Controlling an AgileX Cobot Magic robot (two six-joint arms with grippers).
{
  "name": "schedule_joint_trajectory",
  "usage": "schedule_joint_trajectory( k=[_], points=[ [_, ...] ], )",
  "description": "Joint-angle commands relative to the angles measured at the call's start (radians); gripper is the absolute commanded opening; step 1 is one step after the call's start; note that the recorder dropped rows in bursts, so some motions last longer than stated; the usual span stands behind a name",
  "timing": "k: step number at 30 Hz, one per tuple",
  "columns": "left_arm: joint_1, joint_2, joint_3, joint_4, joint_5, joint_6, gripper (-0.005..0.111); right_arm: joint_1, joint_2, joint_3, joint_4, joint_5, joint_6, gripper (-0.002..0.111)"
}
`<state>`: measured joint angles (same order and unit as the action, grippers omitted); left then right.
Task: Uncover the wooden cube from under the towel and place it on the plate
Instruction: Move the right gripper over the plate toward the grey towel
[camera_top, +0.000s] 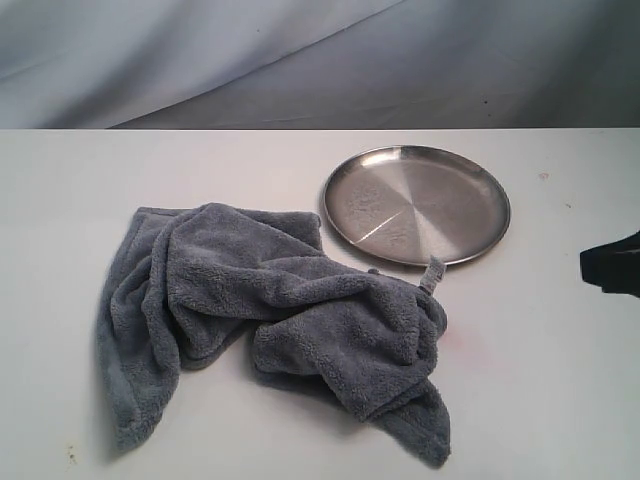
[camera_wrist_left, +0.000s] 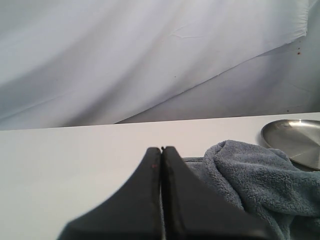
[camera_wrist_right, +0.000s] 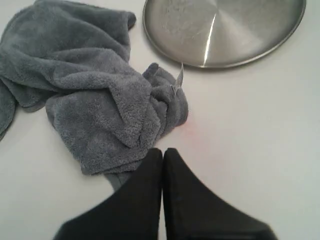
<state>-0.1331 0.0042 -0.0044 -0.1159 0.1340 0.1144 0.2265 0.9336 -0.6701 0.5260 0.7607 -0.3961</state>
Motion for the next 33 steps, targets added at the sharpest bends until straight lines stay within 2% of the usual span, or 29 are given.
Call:
schedule_joint_trajectory(
  k=[1, 12, 19, 33],
  points=[
    [-0.005, -0.004, 0.004, -0.002, -0.002, -0.003, 0.000, -0.007, 0.108, -0.007, 0.026, 0.004, -0.038, 0.000],
    [-0.005, -0.004, 0.004, -0.002, -0.002, -0.003, 0.000, 0.000, 0.301, -0.007, 0.117, -0.094, -0.122, 0.000],
    [-0.005, -0.004, 0.004, -0.002, -0.002, -0.003, 0.000, 0.076, 0.414, -0.025, 0.120, -0.223, -0.123, 0.000],
    [-0.005, -0.004, 0.004, -0.002, -0.002, -0.003, 0.000, 0.113, 0.752, -0.398, 0.145, -0.214, -0.068, 0.000]
  ],
)
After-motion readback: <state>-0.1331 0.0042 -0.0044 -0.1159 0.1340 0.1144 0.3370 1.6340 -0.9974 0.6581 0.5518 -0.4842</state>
